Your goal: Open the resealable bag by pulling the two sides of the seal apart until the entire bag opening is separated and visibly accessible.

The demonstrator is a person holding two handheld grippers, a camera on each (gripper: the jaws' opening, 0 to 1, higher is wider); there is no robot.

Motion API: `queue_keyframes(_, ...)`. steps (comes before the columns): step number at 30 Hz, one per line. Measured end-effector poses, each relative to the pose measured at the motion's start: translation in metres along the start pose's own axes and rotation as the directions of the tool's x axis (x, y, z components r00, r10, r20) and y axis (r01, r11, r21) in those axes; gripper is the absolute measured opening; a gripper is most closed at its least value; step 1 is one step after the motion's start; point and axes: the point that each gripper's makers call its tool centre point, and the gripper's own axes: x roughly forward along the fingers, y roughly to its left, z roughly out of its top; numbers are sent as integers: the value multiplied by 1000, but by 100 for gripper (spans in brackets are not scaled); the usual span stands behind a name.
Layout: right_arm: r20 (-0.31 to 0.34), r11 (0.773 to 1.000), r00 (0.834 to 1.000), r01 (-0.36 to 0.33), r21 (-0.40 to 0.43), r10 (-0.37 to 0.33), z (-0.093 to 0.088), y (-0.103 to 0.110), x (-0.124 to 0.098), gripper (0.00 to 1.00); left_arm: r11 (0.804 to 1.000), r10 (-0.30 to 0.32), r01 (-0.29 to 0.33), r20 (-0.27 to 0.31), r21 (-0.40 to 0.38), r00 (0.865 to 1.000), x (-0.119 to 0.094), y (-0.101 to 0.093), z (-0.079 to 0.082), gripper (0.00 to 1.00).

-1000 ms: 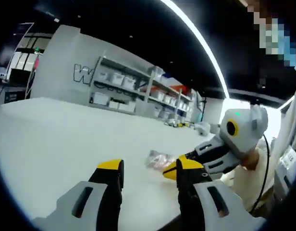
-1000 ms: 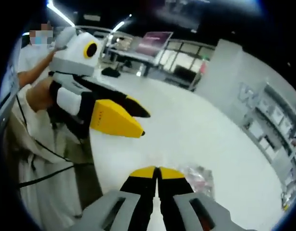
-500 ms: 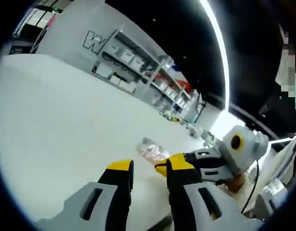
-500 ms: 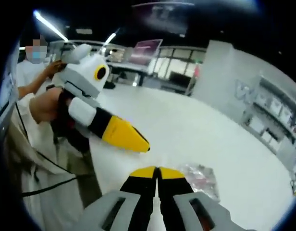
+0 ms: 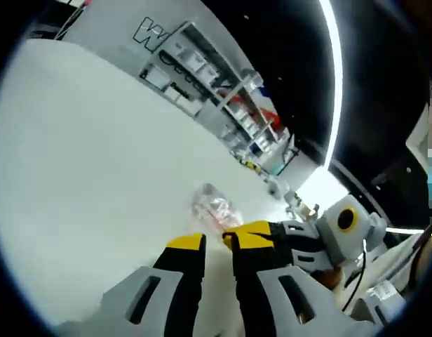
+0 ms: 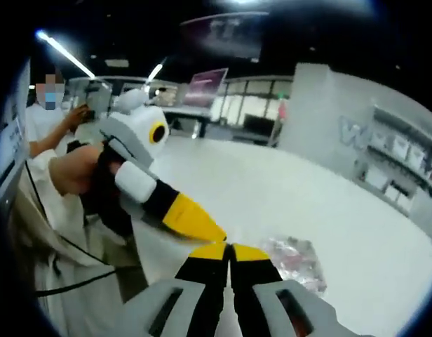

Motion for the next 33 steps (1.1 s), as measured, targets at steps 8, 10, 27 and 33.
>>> queue_keyframes(8, 45, 1000, 999, -7, 2, 7, 4, 1, -2, 0, 1000, 10, -10, 4, -29, 1000, -2, 4, 3, 12)
queue_keyframes(10, 50, 1000, 999, -8, 8, 8, 4, 1, -2, 0, 999, 7, -7, 3, -33, 1000, -2, 3, 3, 11)
queue_keyframes(27, 68, 999, 997, -24, 29, 22, 1, 3, -2, 0, 999, -21, 21, -3, -33, 1000, 2, -3, 1, 6)
queue_keyframes(33, 67, 999, 997, -31, 32, 29, -1, 5, -1, 0, 1000, -9, 9, -10, -17, 1000, 4, -3, -2, 5)
